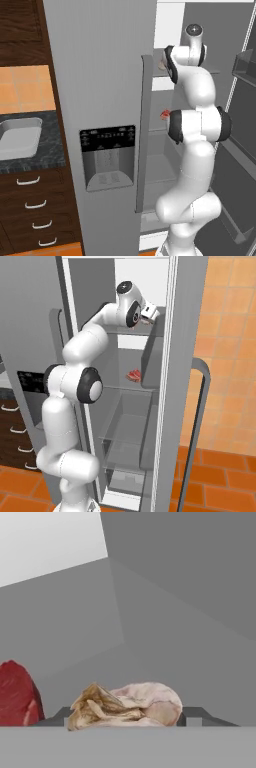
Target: Place one garlic and one steak in each tupperware on the nearby counter, to pack two identical lunches.
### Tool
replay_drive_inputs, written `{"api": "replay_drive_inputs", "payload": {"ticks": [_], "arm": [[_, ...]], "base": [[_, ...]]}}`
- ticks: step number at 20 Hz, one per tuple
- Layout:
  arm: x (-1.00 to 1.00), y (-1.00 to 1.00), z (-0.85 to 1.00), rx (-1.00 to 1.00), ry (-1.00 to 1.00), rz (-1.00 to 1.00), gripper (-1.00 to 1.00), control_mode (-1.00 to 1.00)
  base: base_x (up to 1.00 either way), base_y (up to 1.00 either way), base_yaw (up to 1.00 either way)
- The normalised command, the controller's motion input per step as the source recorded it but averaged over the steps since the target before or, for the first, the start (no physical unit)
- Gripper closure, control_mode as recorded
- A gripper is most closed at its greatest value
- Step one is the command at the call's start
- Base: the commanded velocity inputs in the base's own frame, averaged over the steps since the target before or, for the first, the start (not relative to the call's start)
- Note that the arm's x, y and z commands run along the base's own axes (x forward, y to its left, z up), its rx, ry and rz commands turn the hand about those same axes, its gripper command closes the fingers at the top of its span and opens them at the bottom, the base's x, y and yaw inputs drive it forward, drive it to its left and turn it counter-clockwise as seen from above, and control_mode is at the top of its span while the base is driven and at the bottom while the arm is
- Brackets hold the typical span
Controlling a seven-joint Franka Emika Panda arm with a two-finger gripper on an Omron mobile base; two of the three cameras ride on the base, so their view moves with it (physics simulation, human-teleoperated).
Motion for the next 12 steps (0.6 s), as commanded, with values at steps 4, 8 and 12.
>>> {"api": "replay_drive_inputs", "payload": {"ticks": [4, 8, 12], "arm": [[-0.07, 0.0, 0.26, 0.0, 0.0, 0.0, 1.0, -1.0], [-0.35, 0.0, 0.19, 0.0, -0.06, 0.03, 1.0, -1.0], [-0.67, 0.08, 0.25, 0.0, -0.02, 0.07, 1.0, -1.0]], "base": [[0.0, 0.0, 0.0], [0.0, 0.0, 0.0], [0.0, 0.0, 0.0]]}}
